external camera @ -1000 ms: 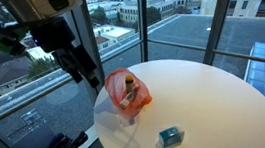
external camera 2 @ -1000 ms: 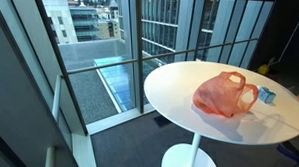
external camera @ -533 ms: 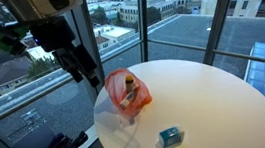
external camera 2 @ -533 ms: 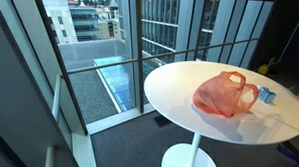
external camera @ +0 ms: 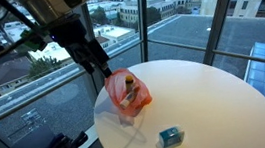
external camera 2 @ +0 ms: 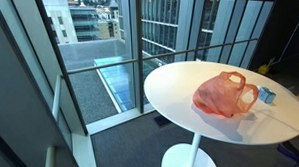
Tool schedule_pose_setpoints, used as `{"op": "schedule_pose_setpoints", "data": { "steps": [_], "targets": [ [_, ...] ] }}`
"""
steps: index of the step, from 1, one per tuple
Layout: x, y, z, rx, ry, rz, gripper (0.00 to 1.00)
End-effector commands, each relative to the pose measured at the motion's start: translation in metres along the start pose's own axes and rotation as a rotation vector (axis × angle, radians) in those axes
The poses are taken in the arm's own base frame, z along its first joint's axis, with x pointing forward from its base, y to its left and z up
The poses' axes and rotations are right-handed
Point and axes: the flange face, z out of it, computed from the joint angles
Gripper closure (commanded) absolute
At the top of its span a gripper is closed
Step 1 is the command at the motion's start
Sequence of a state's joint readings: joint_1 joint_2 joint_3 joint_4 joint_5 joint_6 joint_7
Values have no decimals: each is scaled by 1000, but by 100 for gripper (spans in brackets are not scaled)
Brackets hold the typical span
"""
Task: Remove the bottle with a yellow lid from the plastic bag and put it on the table
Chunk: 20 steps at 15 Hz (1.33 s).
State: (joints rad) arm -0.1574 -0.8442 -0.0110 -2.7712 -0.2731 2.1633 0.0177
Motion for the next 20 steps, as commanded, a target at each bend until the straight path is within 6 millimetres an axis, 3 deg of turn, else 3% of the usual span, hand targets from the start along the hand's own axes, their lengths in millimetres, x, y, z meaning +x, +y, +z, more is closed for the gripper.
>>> {"op": "schedule_pose_setpoints", "data": {
  "steps": [1, 15, 16, 17, 20],
  "targets": [
    [26, 4, 14, 30, 15, 47, 0],
    [96, -5, 103, 146, -109, 166, 0],
    [98, -5, 104, 145, -114, 160, 0],
    [85, -7, 103, 135, -100, 141, 0],
    [86, -8, 108, 136, -112, 139, 0]
  ]
}}
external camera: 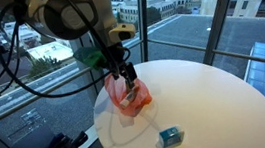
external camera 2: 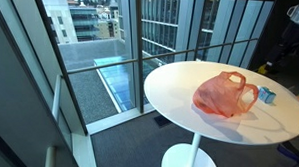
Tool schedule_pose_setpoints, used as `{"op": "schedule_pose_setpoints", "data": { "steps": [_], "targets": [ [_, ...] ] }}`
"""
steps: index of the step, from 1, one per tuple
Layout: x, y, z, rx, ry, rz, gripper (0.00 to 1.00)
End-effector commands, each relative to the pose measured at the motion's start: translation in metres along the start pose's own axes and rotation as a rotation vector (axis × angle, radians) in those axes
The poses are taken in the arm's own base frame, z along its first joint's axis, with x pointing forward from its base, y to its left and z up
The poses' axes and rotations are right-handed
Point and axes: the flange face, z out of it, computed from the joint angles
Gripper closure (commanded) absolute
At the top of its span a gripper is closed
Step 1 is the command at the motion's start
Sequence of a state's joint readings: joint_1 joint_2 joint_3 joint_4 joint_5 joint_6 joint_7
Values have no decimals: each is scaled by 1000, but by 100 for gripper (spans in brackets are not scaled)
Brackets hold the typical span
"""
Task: Remove the bottle with a yellow lid from the plastic bag and put it on the table
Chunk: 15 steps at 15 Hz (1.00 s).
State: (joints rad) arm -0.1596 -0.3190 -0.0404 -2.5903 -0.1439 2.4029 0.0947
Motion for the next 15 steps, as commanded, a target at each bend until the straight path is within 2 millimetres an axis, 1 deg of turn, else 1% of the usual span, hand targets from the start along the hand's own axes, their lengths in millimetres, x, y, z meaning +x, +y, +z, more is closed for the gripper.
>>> {"op": "schedule_pose_setpoints", "data": {
  "steps": [1, 3, 7, 12, 15],
  "targets": [
    [0, 0, -1, 0, 0, 0, 0],
    [1, 0, 0, -6, -7, 3, 0],
    [5, -9, 21, -15, -43, -12, 0],
    [13, -32, 47, -14, -81, -45, 0],
    [23, -46, 62, -8, -93, -56, 0]
  ]
}}
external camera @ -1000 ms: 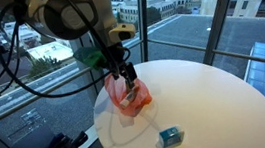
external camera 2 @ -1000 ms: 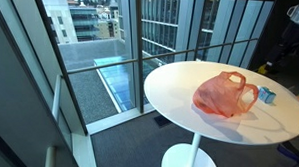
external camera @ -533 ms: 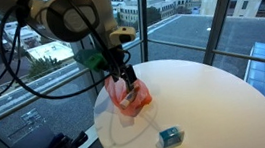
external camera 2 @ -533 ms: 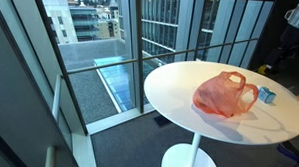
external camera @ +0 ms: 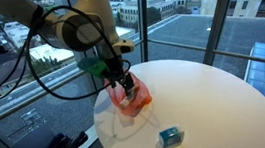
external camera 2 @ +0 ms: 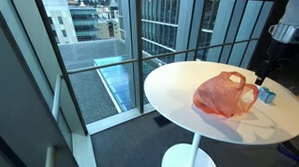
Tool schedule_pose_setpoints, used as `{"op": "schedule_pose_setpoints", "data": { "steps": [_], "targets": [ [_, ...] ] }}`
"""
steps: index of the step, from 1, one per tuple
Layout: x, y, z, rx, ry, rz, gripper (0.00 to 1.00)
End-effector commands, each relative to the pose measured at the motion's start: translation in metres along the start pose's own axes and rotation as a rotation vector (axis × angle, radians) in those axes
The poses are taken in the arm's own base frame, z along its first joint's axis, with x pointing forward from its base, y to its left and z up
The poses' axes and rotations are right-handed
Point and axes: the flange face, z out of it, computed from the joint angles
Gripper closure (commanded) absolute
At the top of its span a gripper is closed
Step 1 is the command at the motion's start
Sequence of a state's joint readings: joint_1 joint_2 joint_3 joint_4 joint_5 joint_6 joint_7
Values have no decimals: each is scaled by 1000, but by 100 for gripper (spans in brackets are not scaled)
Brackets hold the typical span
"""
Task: Remove the bottle with a yellow lid from the plastic bag and put it on the table
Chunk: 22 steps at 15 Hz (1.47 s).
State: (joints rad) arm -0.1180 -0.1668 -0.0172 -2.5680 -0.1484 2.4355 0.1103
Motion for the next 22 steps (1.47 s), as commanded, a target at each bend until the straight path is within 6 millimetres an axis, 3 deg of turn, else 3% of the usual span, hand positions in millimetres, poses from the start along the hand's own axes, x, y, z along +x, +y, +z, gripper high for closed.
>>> {"op": "schedule_pose_setpoints", "data": {
  "steps": [1, 9, 22],
  "targets": [
    [24, -15, 13, -1, -5, 5, 0],
    [62, -46, 48, 65, 8, -24, 0],
    [123, -92, 69, 107, 95, -89, 0]
  ]
}}
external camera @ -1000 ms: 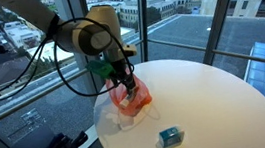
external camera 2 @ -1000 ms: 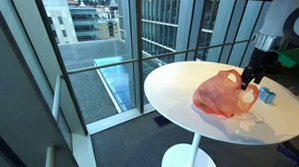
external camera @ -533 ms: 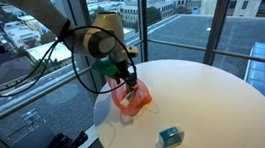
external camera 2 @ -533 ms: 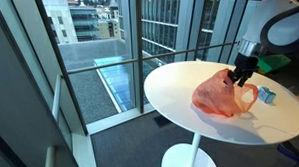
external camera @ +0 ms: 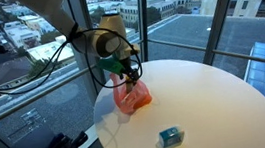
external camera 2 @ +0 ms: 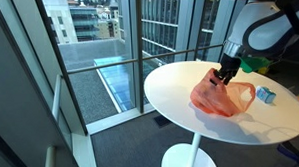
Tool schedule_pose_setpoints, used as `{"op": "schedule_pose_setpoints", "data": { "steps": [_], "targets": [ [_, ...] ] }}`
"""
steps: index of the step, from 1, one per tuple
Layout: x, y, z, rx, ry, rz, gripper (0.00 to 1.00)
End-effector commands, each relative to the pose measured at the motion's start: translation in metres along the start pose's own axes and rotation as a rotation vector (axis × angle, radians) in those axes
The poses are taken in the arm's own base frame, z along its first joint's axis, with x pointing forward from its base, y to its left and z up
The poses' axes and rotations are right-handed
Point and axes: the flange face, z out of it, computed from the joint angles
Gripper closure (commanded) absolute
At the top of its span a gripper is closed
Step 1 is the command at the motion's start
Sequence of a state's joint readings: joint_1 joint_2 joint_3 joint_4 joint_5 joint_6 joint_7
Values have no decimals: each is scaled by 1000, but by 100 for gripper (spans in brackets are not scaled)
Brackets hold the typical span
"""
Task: Remove the bottle with a yellow lid from the plastic bag and put it on the table
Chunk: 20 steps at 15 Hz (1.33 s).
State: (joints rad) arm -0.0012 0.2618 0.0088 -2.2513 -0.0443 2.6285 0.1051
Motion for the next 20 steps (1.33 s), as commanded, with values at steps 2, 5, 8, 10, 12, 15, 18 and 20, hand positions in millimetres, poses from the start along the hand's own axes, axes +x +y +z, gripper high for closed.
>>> {"op": "schedule_pose_setpoints", "data": {
  "steps": [2, 5, 8, 10, 12, 15, 18, 20],
  "targets": [
    [22, -5, 12, 23, 10, -25, 0],
    [25, -2, 22, 21, -3, -31, 0],
    [28, -3, 26, 24, -8, -42, 0],
    [30, -5, 27, 26, -8, -49, 0],
    [32, -7, 26, 31, -4, -56, 0],
    [36, -13, 22, 38, 5, -73, 0],
    [39, -19, 18, 48, 12, -91, 0],
    [39, -23, 19, 57, 15, -100, 0]
  ]
}}
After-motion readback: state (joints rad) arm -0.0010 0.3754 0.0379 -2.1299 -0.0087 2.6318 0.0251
